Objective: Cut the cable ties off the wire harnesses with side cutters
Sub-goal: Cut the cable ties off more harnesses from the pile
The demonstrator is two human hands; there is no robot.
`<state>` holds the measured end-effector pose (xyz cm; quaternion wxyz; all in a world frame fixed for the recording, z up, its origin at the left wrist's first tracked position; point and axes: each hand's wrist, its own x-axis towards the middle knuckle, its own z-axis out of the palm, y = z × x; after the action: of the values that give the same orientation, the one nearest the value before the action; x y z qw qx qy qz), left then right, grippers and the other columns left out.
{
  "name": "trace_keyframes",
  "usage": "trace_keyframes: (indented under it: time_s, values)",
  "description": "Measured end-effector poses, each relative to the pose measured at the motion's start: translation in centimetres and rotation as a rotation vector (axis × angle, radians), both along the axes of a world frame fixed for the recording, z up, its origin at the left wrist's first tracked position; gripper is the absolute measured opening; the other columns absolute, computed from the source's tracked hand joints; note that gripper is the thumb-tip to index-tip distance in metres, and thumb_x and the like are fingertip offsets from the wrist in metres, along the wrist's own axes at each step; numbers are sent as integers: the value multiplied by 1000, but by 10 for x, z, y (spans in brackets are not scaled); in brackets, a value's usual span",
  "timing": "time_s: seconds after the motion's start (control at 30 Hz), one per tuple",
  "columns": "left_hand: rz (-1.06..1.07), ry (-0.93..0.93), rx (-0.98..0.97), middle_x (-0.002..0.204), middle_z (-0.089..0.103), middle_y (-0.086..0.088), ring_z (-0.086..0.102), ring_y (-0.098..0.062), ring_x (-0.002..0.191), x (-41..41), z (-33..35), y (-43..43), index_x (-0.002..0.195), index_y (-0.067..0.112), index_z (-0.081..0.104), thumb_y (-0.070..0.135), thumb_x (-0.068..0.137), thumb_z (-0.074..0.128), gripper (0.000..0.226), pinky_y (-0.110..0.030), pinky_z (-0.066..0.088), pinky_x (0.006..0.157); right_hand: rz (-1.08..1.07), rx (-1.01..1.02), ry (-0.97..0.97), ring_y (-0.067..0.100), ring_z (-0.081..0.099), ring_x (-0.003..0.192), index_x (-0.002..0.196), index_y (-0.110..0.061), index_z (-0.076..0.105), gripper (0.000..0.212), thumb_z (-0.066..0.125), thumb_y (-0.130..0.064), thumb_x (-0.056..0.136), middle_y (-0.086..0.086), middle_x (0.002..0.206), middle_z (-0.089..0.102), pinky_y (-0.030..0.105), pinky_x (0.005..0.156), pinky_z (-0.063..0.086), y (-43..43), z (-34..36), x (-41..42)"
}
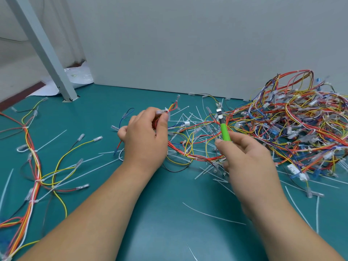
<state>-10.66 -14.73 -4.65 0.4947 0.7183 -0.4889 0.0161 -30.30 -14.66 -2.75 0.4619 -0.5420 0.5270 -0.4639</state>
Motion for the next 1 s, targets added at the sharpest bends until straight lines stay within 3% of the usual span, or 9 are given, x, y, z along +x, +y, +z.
trace_keyframes:
  time_s: [0.1, 0.2, 0.3, 0.43, 0.57, 0.7, 0.83, 0.9, 1.0]
  values:
    - [8, 106, -37, 80, 62, 14, 61, -22, 89, -1, 3, 1, 89, 38, 54, 46, 96, 43, 15, -40, 35, 94, 105, 196, -181, 15, 36, 56, 84, -25, 71, 20, 71, -38, 69, 2, 77, 54, 26, 45, 26, 1, 3, 1]
    - [-36, 218, -91, 83, 65, 15, 62, -20, 91, -3, 8, 2, 84, 42, 56, 39, 93, 47, 14, -56, 45, 96, 242, 428, -516, 10, 37, 50, 111, -16, 71, 51, 77, -32, 63, 1, 84, 57, 21, 38, 23, 2, 9, -2]
    - [-38, 253, -136, 84, 66, 16, 63, -14, 87, -2, 9, 2, 83, 43, 57, 36, 94, 49, 15, -57, 47, 94, 322, 499, -648, 11, 35, 51, 115, -15, 66, 50, 68, -35, 70, 5, 89, 56, 21, 38, 25, 0, 14, -7]
    - [-45, 255, -227, 84, 65, 18, 59, 0, 79, 1, 5, 0, 90, 38, 60, 28, 99, 57, 14, -40, 51, 90, 406, 567, -716, 13, 37, 56, 110, -17, 73, 46, 67, -37, 69, 12, 109, 50, 21, 44, 26, 0, 13, -6]
    - [-84, 266, -309, 89, 65, 18, 59, 3, 84, -1, 6, 0, 96, 30, 64, 19, 100, 60, 12, -17, 48, 81, 506, 617, -742, 13, 38, 57, 123, -10, 72, 61, 70, -34, 66, 13, 119, 51, 21, 45, 28, 2, 10, -4]
    - [-86, 233, -321, 92, 67, 19, 63, -2, 88, 0, 8, 3, 99, 35, 62, 23, 96, 64, 13, -35, 53, 92, 480, 639, -782, 13, 35, 55, 126, -3, 67, 68, 67, -34, 66, 11, 124, 63, 23, 46, 27, 1, 6, -2]
    - [-79, 200, -263, 89, 64, 28, 64, -5, 92, -4, 9, 5, 111, 38, 58, 32, 90, 67, 23, -56, 46, 100, 491, 619, -778, 12, 34, 56, 129, -2, 65, 76, 71, -33, 60, 8, 123, 65, 23, 46, 27, 0, 4, -3]
    - [-85, 237, -287, 89, 66, 25, 65, -7, 92, -4, 9, 4, 113, 35, 58, 29, 90, 70, 27, -52, 47, 99, 502, 595, -767, 12, 34, 56, 132, -2, 63, 77, 69, -33, 63, 7, 121, 63, 23, 46, 28, 0, 4, -2]
    - [-93, 340, -355, 88, 67, 9, 64, -6, 84, 0, 8, 2, 109, 29, 58, 20, 91, 73, 25, -31, 53, 86, 553, 599, -705, 12, 34, 56, 131, -4, 66, 74, 68, -33, 63, 8, 113, 60, 23, 46, 29, -2, 4, -4]
